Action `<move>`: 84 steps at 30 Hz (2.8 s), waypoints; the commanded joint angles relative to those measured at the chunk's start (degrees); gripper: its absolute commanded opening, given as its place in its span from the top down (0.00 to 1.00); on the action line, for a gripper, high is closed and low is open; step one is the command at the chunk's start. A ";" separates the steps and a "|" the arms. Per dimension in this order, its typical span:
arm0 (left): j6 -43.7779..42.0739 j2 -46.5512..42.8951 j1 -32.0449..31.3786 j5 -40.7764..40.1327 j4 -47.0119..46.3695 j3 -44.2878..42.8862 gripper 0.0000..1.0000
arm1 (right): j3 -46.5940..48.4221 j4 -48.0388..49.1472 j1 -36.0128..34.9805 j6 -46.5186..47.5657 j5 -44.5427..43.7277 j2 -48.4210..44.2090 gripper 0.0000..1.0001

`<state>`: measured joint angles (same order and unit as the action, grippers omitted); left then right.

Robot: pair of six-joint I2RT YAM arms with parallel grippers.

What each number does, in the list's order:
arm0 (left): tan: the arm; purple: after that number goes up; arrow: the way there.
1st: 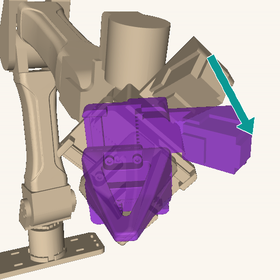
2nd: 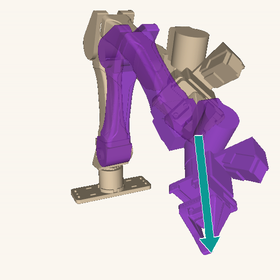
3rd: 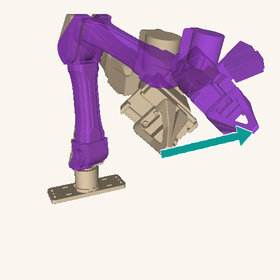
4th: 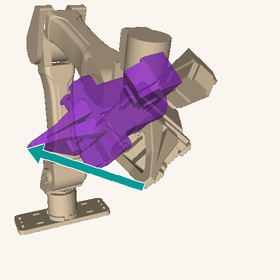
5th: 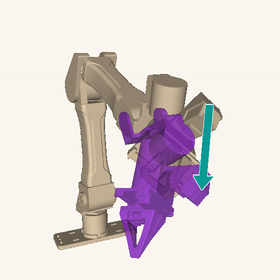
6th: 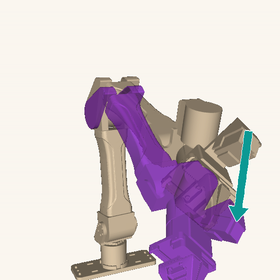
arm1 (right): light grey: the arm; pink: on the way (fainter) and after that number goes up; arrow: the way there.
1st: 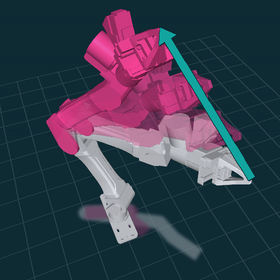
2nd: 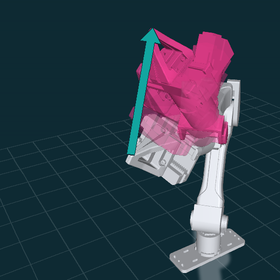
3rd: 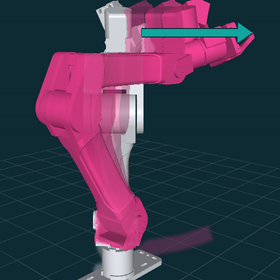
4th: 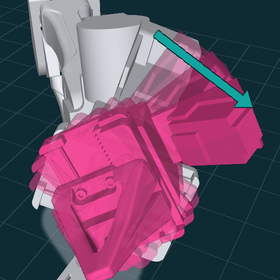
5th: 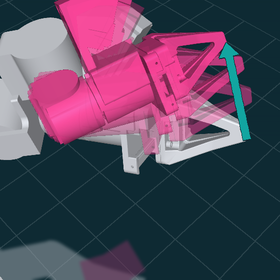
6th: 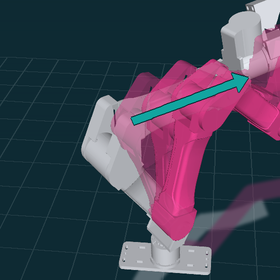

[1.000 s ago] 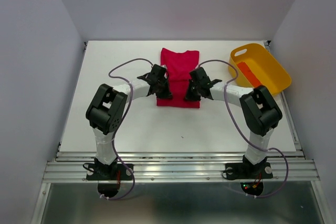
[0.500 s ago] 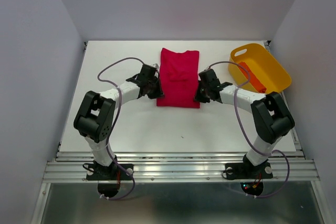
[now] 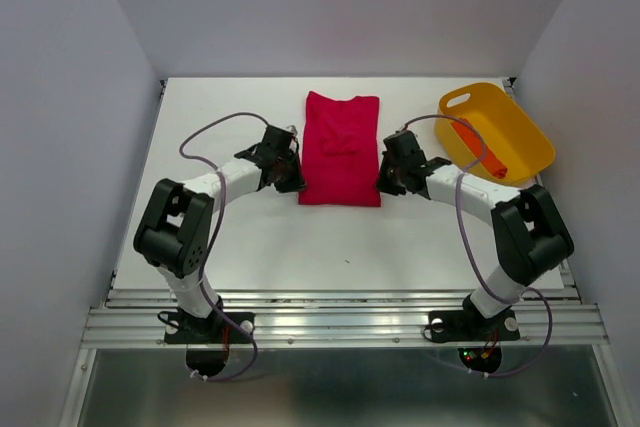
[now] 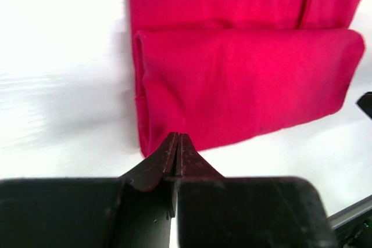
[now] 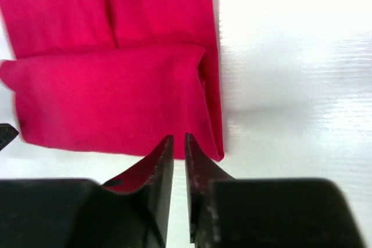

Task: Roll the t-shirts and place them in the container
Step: Roll the T-shirt to the center of the board.

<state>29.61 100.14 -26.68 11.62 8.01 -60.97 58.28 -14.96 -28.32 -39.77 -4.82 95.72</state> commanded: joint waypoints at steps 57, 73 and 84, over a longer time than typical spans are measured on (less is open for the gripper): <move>9.42 -6.27 2.24 -0.72 -15.66 16.06 1.00 | -14.86 15.93 3.18 -8.13 5.08 -3.43 0.99; 11.09 -14.61 1.54 -1.86 -13.38 22.73 1.00 | -16.62 8.73 3.18 -4.44 8.86 -9.49 0.99; 16.27 -28.76 -2.06 -2.48 -6.44 27.04 1.00 | -17.42 1.17 3.18 -4.18 11.50 -18.11 0.99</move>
<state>43.70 75.55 -28.05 11.25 -2.20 -34.96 40.32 -9.56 -25.52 -45.19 6.48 80.27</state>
